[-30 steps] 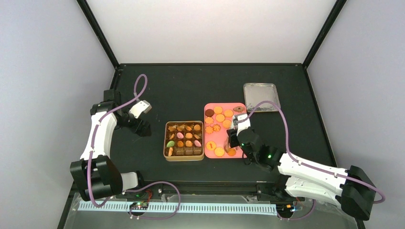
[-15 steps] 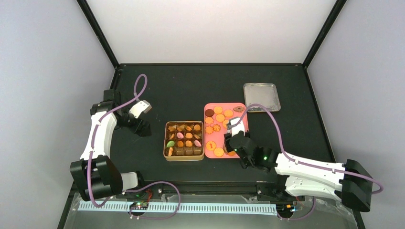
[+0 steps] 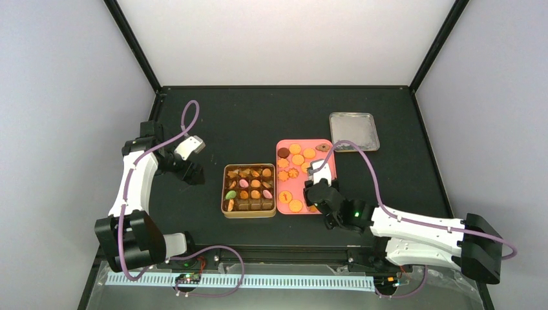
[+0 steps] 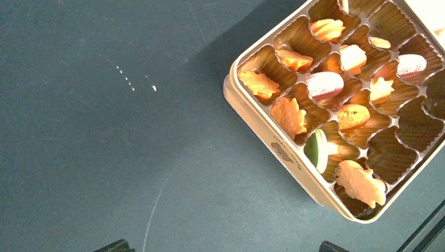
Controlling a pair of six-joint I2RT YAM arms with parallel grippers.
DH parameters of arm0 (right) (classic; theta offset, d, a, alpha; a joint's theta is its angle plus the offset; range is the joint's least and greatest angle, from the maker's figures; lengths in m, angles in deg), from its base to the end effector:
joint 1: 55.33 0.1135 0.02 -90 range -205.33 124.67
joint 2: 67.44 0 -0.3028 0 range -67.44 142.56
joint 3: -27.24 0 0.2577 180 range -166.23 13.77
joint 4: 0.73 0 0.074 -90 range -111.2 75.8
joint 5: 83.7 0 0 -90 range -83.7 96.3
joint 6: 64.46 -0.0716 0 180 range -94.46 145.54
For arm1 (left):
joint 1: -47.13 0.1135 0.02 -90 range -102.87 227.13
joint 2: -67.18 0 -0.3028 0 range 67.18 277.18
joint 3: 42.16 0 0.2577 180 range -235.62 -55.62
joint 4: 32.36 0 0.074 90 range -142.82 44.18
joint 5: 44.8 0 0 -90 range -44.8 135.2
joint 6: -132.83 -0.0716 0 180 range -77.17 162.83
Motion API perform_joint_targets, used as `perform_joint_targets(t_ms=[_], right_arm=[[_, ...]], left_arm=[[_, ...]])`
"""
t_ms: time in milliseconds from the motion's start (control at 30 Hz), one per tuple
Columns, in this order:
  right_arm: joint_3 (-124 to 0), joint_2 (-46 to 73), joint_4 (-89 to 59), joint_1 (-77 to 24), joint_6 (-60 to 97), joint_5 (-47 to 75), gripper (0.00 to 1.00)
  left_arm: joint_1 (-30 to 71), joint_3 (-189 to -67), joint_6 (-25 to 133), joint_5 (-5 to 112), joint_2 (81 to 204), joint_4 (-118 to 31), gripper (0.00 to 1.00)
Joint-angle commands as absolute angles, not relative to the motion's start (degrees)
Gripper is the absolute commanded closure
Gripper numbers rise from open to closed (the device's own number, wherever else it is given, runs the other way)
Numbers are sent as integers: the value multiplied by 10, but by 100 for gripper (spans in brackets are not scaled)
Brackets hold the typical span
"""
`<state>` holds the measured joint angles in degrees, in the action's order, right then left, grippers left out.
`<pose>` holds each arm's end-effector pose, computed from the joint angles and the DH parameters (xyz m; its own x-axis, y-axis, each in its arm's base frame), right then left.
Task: Pack the cookies
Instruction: Pick up the fake cookies from the plate, then place the fake cookies in the empty pocket of the box.
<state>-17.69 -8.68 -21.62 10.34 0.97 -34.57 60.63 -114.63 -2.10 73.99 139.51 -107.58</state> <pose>0.1327 0.1798 0.2378 -0.4078 -0.1387 -0.9025 -0.3276 0.9448 0.0028 0.2229 0.0181 0.2705 -0.7245 0.4626 -0.5109 0.6041 0.7831 -0.1476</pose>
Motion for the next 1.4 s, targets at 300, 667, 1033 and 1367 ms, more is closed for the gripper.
perform_joint_targets(t_ms=[300,667,1033,1367], right_arm=[[-197,-107,-237,108,21,-370,85],[-291,-117,-195,110,96,-310,88],[-429,64,-79,155,155,-130,86],[-519,194,-40,156,163,-40,83]], left_arm=[[610,-1171,-31,752,1388,-1093,5],[610,-1179,-25,753,1389,-1095,5],[614,-1162,-30,744,1378,-1093,5],[625,-1161,-39,743,1369,-1102,5]])
